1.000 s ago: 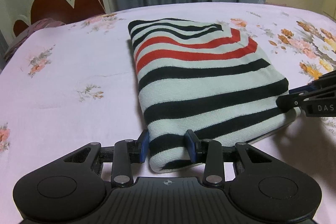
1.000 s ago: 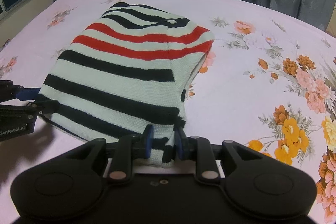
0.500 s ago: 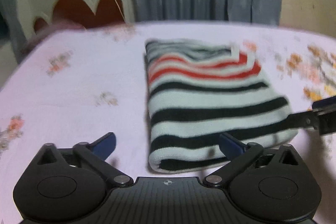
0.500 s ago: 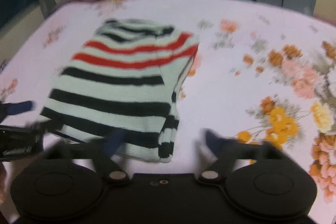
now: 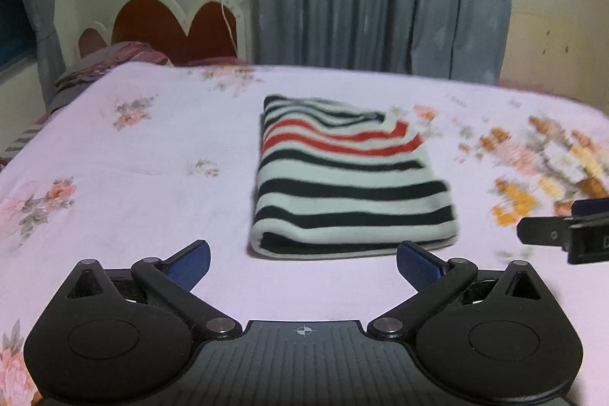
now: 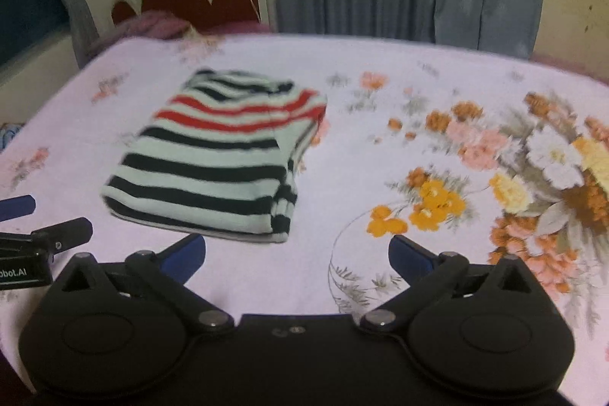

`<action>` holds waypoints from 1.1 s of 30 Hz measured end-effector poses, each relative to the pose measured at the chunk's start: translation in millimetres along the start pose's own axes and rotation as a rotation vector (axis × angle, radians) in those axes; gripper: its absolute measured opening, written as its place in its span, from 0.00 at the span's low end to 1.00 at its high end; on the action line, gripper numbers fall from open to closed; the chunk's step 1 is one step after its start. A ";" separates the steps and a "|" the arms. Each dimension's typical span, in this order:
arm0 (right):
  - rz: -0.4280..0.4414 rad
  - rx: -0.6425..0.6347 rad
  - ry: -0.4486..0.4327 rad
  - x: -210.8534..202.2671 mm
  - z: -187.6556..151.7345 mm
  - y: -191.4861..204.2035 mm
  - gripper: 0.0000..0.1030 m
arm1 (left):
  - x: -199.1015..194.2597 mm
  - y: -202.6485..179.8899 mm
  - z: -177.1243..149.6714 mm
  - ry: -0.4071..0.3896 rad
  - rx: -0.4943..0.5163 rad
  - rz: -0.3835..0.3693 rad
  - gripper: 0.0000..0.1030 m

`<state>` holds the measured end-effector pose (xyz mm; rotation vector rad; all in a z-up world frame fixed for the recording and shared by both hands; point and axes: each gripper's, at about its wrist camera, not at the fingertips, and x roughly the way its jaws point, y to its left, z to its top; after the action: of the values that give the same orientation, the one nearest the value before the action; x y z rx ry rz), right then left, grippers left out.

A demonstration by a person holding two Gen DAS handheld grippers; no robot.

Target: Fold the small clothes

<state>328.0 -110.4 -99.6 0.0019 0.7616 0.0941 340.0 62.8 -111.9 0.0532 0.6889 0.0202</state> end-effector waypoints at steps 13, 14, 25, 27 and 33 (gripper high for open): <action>-0.021 0.003 -0.144 -114.6 -20.0 6.3 0.99 | -116.9 -16.3 -7.7 -0.122 -0.003 -0.053 1.00; -0.025 -0.005 -0.152 -120.6 -22.1 8.2 0.99 | -123.1 -17.9 -10.5 -0.125 -0.003 -0.053 1.00; -0.039 -0.014 -0.185 -165.2 -46.4 19.0 0.99 | -170.8 -11.6 -29.4 -0.150 -0.028 -0.054 1.00; -0.041 -0.009 -0.192 -169.6 -48.0 20.0 0.99 | -173.1 -10.9 -29.5 -0.154 -0.033 -0.058 1.00; -0.041 -0.024 -0.201 -176.7 -49.1 27.1 0.99 | -178.6 -10.4 -30.4 -0.166 -0.029 -0.060 1.00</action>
<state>164.7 -100.2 -12.5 -0.0273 0.5589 0.0628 182.8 47.2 -22.5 0.0060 0.5239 -0.0316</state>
